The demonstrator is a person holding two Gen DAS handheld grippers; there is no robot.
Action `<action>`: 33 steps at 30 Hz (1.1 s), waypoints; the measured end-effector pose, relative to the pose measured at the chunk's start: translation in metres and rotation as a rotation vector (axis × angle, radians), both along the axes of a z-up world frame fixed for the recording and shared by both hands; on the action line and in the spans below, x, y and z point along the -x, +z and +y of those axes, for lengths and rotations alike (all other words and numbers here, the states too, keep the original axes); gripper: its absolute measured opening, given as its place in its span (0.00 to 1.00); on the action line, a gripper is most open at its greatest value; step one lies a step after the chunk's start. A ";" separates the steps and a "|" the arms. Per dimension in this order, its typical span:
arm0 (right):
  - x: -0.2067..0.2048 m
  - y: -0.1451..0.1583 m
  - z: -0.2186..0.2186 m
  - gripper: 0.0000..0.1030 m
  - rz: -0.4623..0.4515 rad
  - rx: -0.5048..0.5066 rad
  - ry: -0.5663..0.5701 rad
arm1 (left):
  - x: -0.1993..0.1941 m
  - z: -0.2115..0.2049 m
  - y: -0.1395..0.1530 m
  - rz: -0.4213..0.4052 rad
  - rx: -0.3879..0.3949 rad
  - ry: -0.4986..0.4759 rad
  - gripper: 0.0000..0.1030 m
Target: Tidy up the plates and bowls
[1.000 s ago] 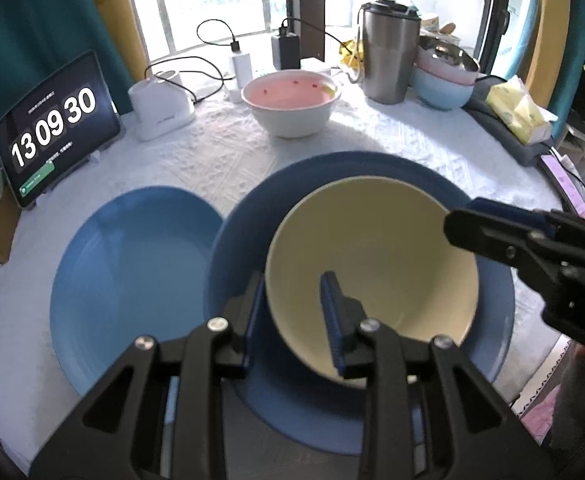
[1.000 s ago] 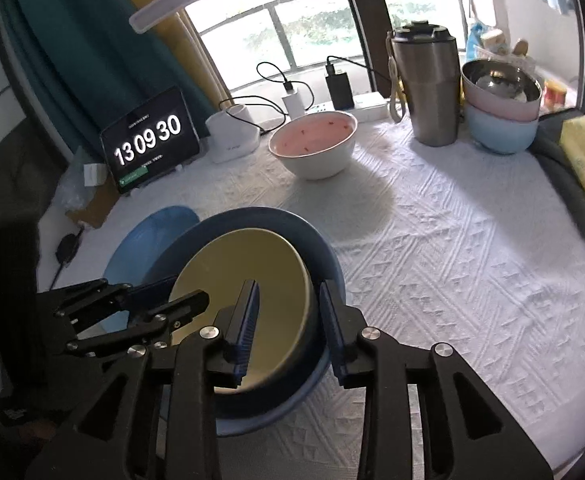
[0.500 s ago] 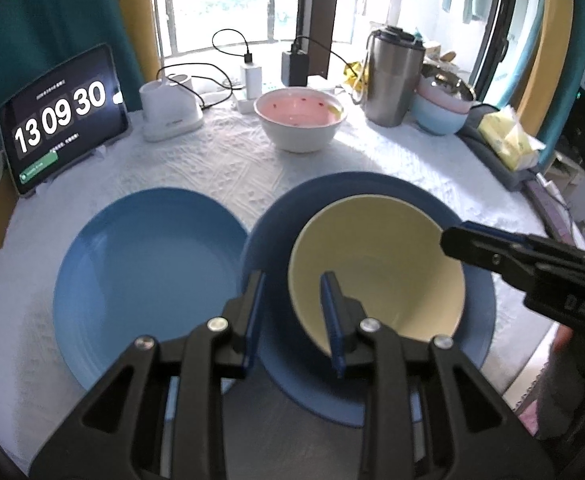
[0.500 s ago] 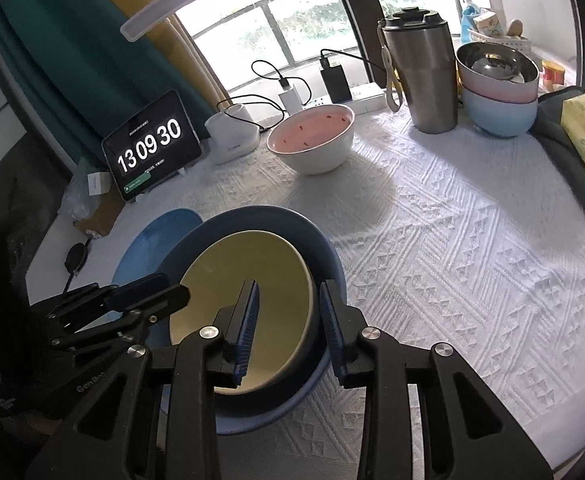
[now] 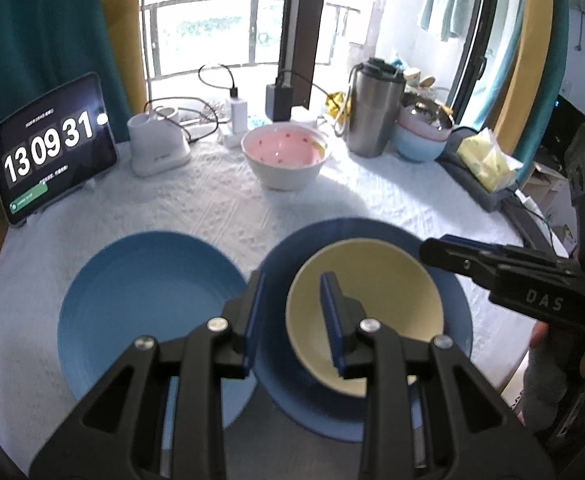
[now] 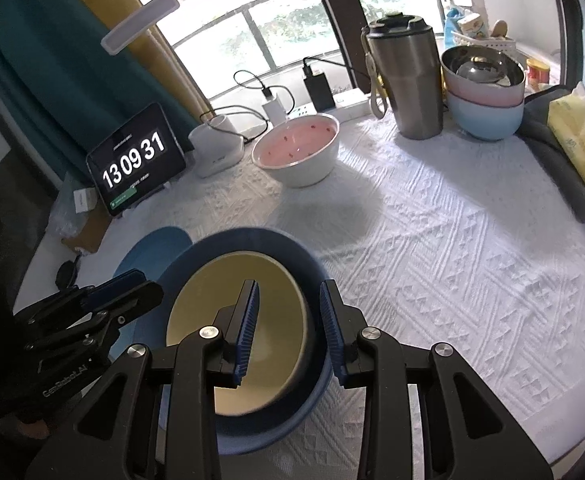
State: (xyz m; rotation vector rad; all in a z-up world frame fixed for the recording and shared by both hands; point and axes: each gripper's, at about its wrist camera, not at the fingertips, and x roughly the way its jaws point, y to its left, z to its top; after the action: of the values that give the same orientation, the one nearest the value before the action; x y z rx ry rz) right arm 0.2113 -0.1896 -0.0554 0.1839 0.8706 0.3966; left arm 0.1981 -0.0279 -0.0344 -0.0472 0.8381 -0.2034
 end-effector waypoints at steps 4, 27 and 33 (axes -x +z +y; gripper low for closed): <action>-0.007 0.004 0.001 0.33 -0.007 0.013 -0.011 | -0.007 0.003 0.004 -0.020 0.013 0.001 0.29; -0.048 0.018 0.024 0.33 -0.055 0.089 -0.005 | -0.058 0.020 0.015 -0.069 0.050 0.031 0.44; -0.059 0.018 0.026 0.33 -0.061 0.099 -0.002 | -0.070 0.019 0.017 -0.078 0.046 0.026 0.44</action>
State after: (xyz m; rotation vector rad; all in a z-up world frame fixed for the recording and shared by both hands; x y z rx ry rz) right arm 0.2701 -0.1632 -0.0370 0.0809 0.8283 0.3546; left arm 0.2683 -0.0087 -0.0171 -0.0923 0.7545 -0.1990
